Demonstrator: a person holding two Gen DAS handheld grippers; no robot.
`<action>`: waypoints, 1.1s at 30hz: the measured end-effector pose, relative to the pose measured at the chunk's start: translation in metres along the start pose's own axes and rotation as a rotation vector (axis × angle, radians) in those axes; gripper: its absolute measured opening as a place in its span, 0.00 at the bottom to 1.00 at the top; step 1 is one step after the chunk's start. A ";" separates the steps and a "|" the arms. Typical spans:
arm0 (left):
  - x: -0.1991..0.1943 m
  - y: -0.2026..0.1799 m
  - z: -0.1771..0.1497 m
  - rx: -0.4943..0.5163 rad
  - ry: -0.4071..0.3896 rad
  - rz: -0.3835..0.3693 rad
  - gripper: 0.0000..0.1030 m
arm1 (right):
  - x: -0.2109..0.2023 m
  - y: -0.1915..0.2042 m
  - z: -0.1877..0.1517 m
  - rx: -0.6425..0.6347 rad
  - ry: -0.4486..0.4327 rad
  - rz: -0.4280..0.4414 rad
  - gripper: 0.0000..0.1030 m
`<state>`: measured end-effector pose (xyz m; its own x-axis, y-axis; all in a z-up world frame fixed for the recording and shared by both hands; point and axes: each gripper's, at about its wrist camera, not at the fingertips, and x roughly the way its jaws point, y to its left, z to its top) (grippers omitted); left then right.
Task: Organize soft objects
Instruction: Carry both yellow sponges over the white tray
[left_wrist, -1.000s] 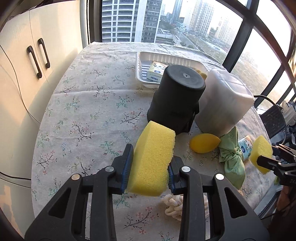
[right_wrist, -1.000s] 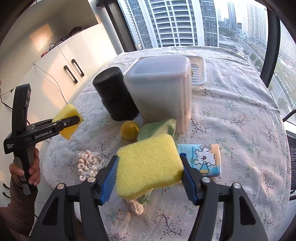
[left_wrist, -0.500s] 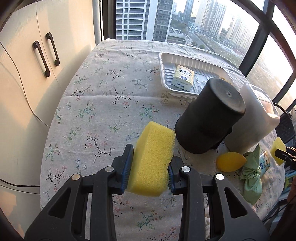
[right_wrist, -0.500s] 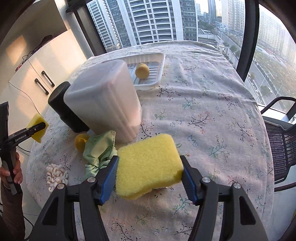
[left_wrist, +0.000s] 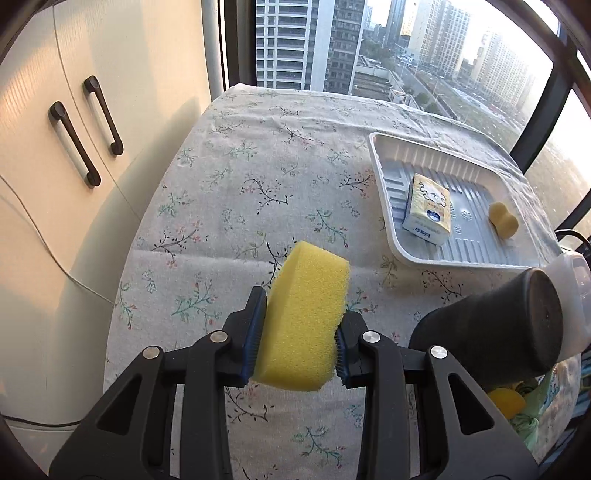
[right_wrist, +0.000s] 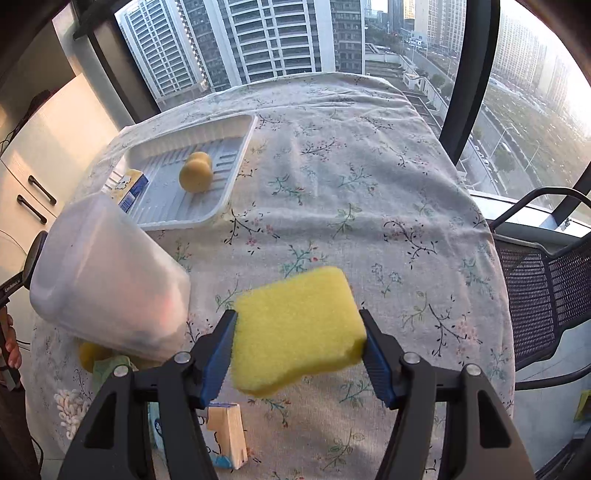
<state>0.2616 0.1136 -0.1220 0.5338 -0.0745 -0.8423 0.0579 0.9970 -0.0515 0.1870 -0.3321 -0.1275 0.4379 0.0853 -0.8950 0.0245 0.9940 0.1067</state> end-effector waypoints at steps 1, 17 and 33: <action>0.003 -0.002 0.007 0.012 -0.006 0.007 0.29 | 0.003 0.001 0.007 -0.012 0.001 -0.008 0.64; 0.062 -0.053 0.101 0.096 0.003 -0.050 0.29 | 0.047 0.044 0.118 -0.090 -0.010 -0.016 0.64; 0.105 -0.119 0.140 0.121 0.057 -0.179 0.29 | 0.111 0.103 0.179 -0.153 0.050 0.088 0.64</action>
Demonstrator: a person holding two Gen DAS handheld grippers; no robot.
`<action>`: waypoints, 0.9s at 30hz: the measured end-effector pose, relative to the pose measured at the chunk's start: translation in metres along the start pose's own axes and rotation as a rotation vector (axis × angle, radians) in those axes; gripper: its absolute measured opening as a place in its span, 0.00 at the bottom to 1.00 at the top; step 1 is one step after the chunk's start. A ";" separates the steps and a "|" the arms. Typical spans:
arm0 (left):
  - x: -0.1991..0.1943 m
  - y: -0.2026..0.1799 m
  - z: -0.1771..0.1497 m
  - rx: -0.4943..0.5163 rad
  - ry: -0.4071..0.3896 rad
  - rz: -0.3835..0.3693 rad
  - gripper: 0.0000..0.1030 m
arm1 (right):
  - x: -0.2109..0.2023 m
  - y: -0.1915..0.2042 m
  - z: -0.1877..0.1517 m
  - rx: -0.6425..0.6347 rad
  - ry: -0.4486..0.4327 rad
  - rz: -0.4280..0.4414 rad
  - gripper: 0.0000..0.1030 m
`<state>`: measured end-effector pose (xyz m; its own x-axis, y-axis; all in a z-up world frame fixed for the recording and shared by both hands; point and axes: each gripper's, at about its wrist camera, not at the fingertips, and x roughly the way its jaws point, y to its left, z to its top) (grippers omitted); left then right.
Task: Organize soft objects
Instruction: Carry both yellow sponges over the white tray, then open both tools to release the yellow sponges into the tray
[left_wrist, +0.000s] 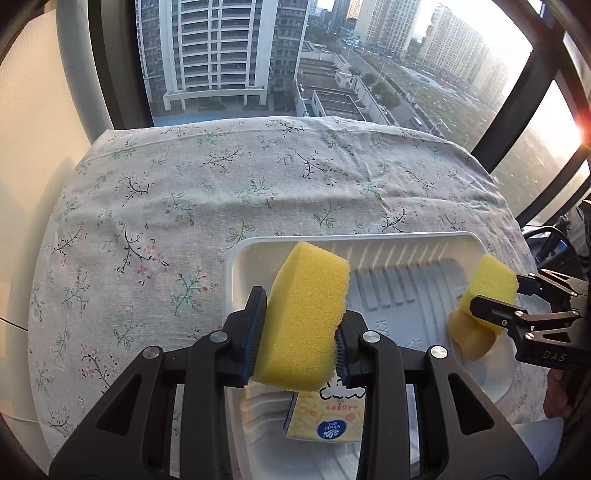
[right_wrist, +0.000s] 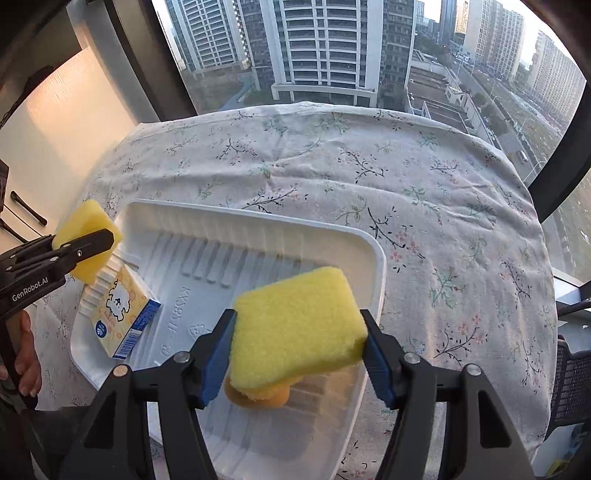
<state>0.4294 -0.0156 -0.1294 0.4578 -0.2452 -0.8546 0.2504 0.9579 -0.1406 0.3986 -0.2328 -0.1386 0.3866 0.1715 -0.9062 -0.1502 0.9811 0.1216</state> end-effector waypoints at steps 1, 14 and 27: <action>0.002 -0.002 0.000 0.008 0.000 0.003 0.29 | 0.001 0.000 0.001 0.002 0.004 0.003 0.64; 0.012 -0.008 -0.013 0.007 0.029 -0.032 0.30 | 0.003 -0.003 -0.001 0.035 0.004 0.034 0.67; -0.013 -0.009 -0.006 -0.014 -0.034 -0.041 0.66 | -0.006 -0.004 -0.011 0.053 0.022 0.093 0.71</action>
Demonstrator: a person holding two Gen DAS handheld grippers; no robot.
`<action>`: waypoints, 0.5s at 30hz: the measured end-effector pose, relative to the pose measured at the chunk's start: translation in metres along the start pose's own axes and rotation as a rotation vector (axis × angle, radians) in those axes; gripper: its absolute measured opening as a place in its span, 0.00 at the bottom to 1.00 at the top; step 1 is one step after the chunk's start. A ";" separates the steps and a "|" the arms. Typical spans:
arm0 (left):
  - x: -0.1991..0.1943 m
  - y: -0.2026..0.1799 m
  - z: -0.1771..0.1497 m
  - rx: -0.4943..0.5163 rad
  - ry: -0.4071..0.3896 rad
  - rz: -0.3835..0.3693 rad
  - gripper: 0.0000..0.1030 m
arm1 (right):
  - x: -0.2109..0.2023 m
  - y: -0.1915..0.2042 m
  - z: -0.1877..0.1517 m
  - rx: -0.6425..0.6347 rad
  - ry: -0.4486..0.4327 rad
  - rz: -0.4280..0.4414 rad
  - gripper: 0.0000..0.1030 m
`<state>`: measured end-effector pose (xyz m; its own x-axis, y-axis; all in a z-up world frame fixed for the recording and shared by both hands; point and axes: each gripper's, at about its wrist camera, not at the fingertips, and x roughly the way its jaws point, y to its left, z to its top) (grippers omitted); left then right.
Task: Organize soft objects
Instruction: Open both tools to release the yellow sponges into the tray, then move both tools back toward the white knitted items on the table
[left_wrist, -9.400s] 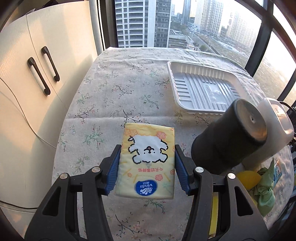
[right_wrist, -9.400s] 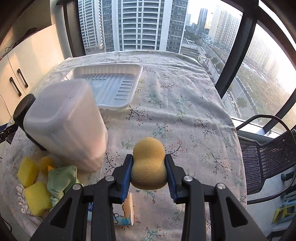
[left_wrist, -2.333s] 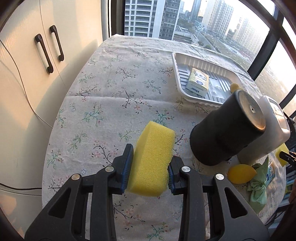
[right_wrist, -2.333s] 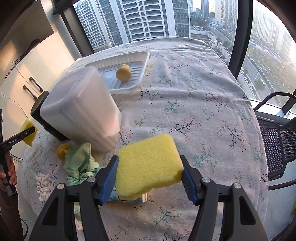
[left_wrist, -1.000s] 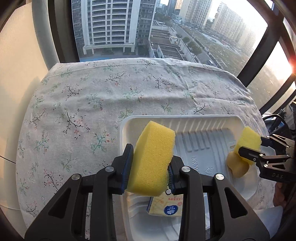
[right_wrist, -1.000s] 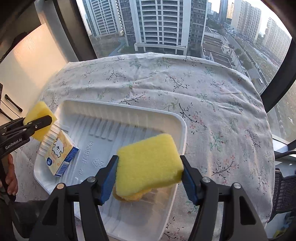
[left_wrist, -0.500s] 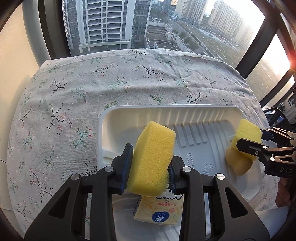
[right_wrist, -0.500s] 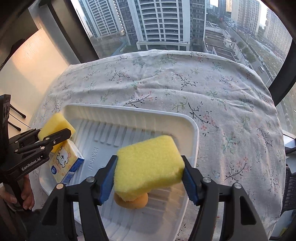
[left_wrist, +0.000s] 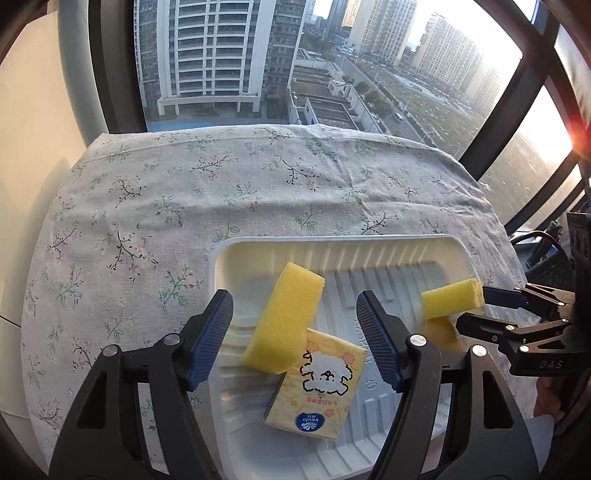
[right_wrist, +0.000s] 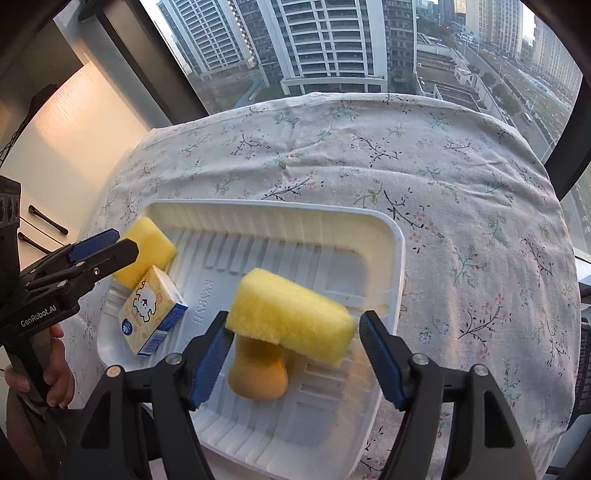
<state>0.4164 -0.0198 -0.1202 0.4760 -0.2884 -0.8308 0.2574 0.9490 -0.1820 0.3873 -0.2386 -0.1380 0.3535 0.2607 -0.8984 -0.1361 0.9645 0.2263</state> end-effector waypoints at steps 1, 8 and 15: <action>0.000 0.001 0.000 -0.006 0.006 -0.006 0.66 | -0.001 0.000 -0.001 0.001 -0.001 0.001 0.71; -0.016 0.010 -0.004 -0.032 -0.032 0.010 0.66 | -0.016 -0.006 -0.008 0.009 -0.023 -0.006 0.71; -0.045 0.029 -0.013 -0.044 -0.064 0.100 0.66 | -0.031 -0.026 -0.024 0.042 -0.027 -0.048 0.71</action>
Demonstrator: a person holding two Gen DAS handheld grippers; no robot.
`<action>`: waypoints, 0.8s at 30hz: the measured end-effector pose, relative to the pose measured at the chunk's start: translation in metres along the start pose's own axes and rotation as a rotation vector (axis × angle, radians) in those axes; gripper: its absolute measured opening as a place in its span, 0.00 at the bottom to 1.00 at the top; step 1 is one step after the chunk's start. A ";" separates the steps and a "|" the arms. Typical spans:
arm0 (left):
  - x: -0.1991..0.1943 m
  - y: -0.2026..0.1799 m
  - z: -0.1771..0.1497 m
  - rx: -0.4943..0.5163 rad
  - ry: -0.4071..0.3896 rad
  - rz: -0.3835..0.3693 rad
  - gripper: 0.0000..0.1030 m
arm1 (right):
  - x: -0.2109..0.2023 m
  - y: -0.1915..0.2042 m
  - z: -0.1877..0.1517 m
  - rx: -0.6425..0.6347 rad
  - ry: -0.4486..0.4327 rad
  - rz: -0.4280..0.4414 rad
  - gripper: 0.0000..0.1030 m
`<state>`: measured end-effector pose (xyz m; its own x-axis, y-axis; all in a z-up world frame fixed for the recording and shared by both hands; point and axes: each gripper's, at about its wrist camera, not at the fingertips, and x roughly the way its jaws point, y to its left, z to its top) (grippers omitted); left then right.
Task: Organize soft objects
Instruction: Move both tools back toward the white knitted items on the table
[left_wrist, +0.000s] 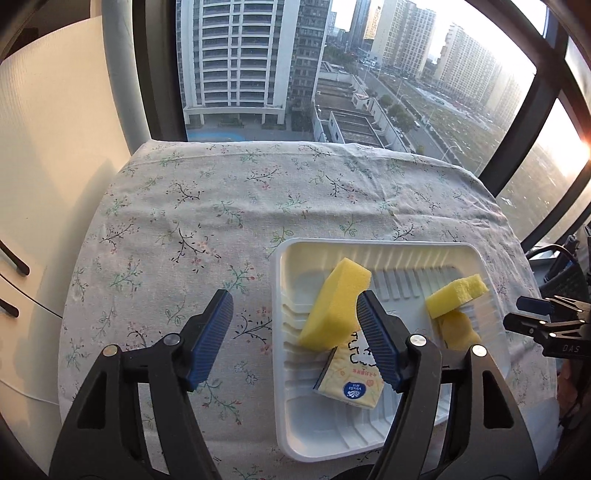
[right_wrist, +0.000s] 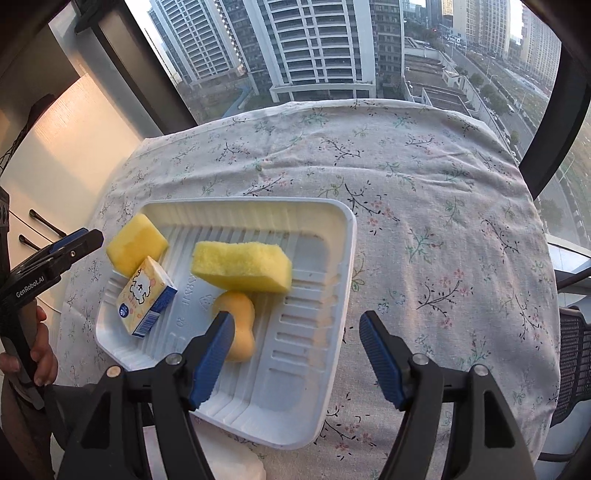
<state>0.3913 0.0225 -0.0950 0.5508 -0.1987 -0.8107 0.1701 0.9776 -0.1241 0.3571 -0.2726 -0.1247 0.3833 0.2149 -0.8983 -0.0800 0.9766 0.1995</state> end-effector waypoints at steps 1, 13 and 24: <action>-0.004 0.005 -0.002 -0.007 -0.005 0.006 0.66 | -0.002 -0.004 -0.004 0.005 0.000 -0.005 0.71; -0.040 0.055 -0.065 -0.034 -0.024 0.052 0.66 | -0.023 -0.035 -0.063 0.028 0.026 -0.084 0.71; -0.086 0.072 -0.160 0.027 -0.033 0.006 0.66 | -0.056 -0.050 -0.144 0.005 0.018 -0.089 0.71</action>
<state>0.2258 0.1210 -0.1258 0.5785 -0.1953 -0.7920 0.1880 0.9767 -0.1035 0.2070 -0.3328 -0.1404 0.3719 0.1270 -0.9196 -0.0420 0.9919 0.1200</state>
